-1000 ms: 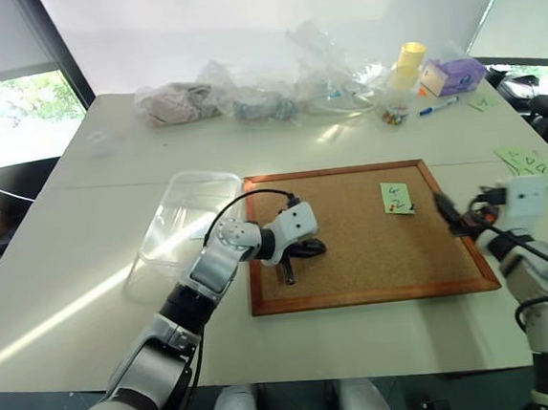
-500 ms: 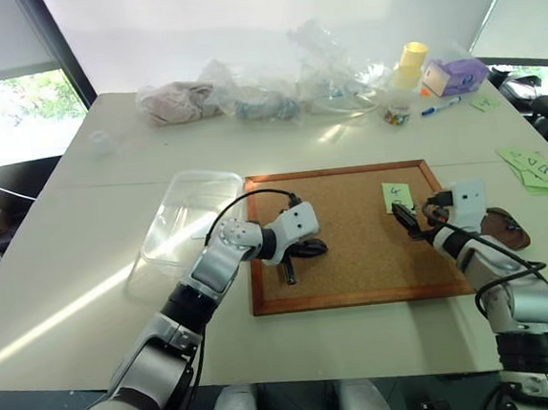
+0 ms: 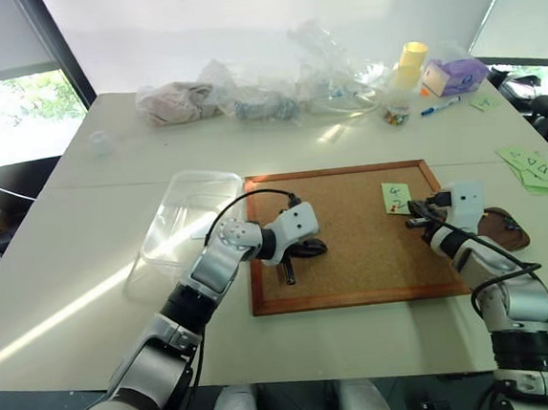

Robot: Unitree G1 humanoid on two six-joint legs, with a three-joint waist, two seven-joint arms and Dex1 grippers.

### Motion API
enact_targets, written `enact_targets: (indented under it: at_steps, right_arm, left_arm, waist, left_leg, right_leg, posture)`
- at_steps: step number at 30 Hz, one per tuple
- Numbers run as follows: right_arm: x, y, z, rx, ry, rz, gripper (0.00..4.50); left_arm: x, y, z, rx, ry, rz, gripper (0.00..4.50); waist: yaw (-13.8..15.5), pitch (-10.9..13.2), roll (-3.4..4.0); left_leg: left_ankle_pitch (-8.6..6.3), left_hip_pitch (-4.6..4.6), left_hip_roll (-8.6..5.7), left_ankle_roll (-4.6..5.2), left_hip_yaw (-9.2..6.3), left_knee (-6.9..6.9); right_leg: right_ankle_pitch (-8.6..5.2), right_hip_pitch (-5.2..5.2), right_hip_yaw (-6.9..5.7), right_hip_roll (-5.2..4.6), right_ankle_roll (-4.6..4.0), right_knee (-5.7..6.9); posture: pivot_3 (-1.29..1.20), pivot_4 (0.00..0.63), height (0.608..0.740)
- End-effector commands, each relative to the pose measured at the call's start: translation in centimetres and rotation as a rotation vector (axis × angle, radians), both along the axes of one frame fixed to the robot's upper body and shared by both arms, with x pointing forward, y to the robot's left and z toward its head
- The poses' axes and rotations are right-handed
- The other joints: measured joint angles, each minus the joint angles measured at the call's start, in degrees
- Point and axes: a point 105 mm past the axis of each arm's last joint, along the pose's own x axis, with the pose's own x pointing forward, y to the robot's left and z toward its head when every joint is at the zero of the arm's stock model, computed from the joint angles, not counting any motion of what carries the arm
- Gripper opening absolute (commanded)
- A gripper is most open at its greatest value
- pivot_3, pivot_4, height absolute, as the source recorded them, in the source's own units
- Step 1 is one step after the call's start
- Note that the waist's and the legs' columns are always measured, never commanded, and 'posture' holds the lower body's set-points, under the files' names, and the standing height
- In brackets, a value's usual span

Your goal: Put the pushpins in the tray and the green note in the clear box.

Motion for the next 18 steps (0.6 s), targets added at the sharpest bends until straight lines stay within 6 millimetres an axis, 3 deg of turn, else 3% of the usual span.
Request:
enact_targets:
  at_steps: [1, 9, 15, 18]
  right_arm:
    - [-0.1, -0.3, 1.0, 0.013, -0.036, -0.006, 0.12]
    - [-0.2, -1.9, 3.8, -0.072, -0.219, -0.099, 0.12]
    - [-0.5, -2.6, 4.2, -0.071, -0.262, -0.142, 0.12]
    - [-1.1, -4.3, 4.4, -0.038, -0.274, -0.234, 0.12]
  left_arm:
    - [-0.6, -0.1, -1.4, 0.047, 0.028, -0.016, 0.0]
    - [-0.5, -0.1, -1.5, 0.057, 0.036, -0.009, 0.0]
    - [-0.6, -0.1, -1.7, 0.06, 0.047, -0.007, 0.0]
    - [-0.6, -0.1, -1.6, 0.062, 0.045, -0.006, 0.0]
  waist:
    - [-0.01, 0.0, 0.0]
    - [0.02, 0.0, 0.0]
    - [0.0, 0.0, 0.0]
    - [0.07, 0.0, 0.0]
  left_leg:
    - [0.0, 0.0, 0.0, 0.0, 0.0, 0.0]
    - [0.0, 0.0, -0.01, 0.0, 0.01, 0.0]
    - [0.0, 0.02, -0.01, 0.0, 0.01, 0.0]
    - [0.0, 0.02, -0.01, 0.0, 0.01, 0.0]
  right_leg:
    - [0.0, 0.0, 0.0, 0.0, 0.0, 0.0]
    - [0.0, -0.01, 0.0, 0.0, 0.0, 0.0]
    - [0.01, 0.02, 0.0, 0.0, 0.03, 0.0]
    - [0.01, 0.02, 0.0, 0.0, 0.02, 0.0]
  posture:
    - [0.0, 0.15, 0.737]
    - [0.0, 0.15, 0.737]
    - [0.0, 0.15, 0.737]
    - [0.0, 0.15, 0.737]
